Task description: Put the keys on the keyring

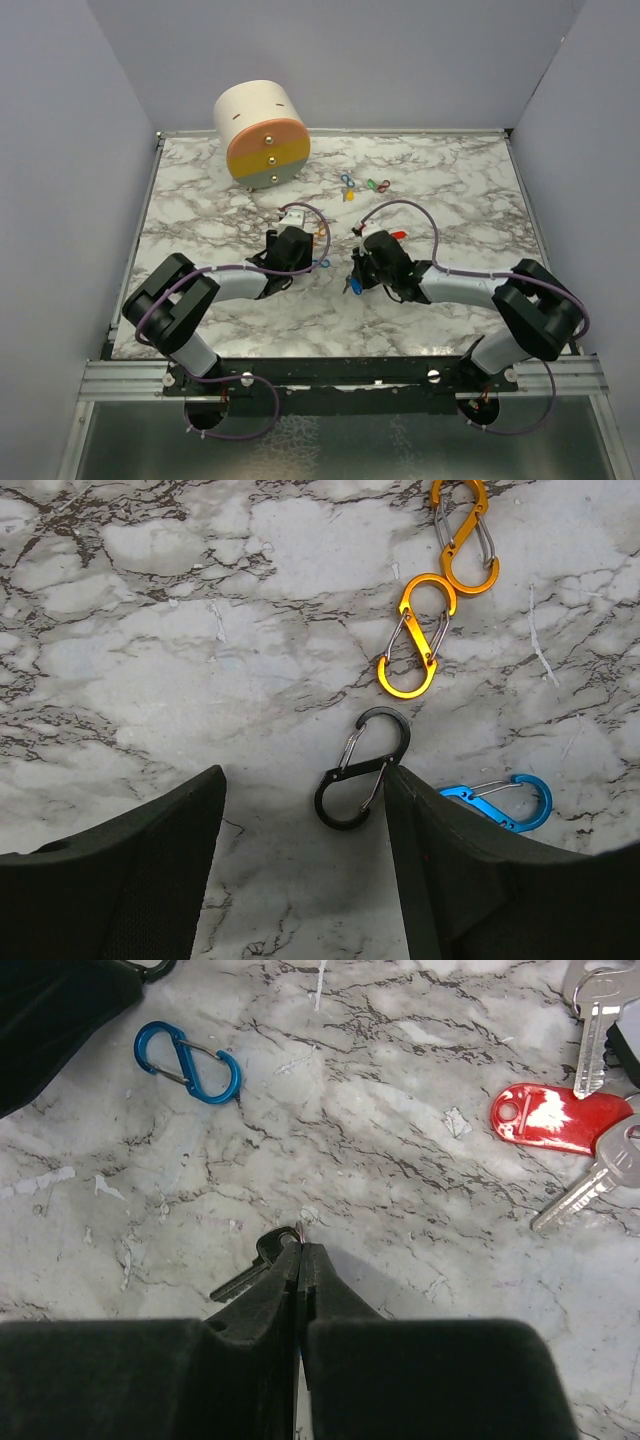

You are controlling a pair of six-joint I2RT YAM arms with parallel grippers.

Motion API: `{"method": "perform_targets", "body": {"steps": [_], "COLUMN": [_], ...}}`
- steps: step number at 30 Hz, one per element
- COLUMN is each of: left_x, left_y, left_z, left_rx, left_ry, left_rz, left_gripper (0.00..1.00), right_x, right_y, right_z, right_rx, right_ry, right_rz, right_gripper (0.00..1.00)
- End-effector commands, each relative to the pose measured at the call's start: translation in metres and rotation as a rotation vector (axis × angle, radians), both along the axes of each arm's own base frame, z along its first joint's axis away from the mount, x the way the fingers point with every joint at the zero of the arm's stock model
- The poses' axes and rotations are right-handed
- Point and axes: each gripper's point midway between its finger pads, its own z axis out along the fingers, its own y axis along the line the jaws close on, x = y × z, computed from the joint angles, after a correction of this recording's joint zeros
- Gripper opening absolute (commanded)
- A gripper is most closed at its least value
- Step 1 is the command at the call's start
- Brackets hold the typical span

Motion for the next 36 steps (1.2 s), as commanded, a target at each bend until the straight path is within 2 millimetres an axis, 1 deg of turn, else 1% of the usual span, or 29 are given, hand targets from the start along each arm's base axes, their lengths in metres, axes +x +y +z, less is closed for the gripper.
{"method": "perform_targets", "body": {"steps": [1, 10, 17, 20, 28, 36], "left_x": [0.001, 0.0, 0.0, 0.001, 0.002, 0.002], "left_y": [0.003, 0.003, 0.002, 0.002, -0.004, -0.009], "left_z": [0.011, 0.015, 0.011, 0.009, 0.0, -0.003], "left_rx": [-0.02, -0.028, -0.022, -0.019, -0.021, -0.025], "left_ry": [-0.027, -0.032, -0.016, -0.018, -0.003, 0.0], "left_rz": [0.007, 0.004, -0.001, 0.003, -0.024, -0.053], "left_gripper": [0.66, 0.69, 0.69, 0.69, 0.69, 0.65], "right_x": [0.005, -0.001, -0.003, -0.004, -0.005, -0.006], "right_y": [0.002, 0.001, -0.002, -0.001, -0.001, -0.002], "right_z": [0.023, 0.059, 0.072, 0.074, 0.076, 0.077], "right_rx": [0.048, 0.15, 0.173, 0.178, 0.183, 0.186], "right_ry": [-0.098, -0.202, -0.235, -0.237, -0.24, -0.245], "right_rz": [0.01, 0.042, 0.044, 0.051, 0.058, 0.058], "right_gripper": [0.01, 0.01, 0.01, 0.01, 0.01, 0.01]}}
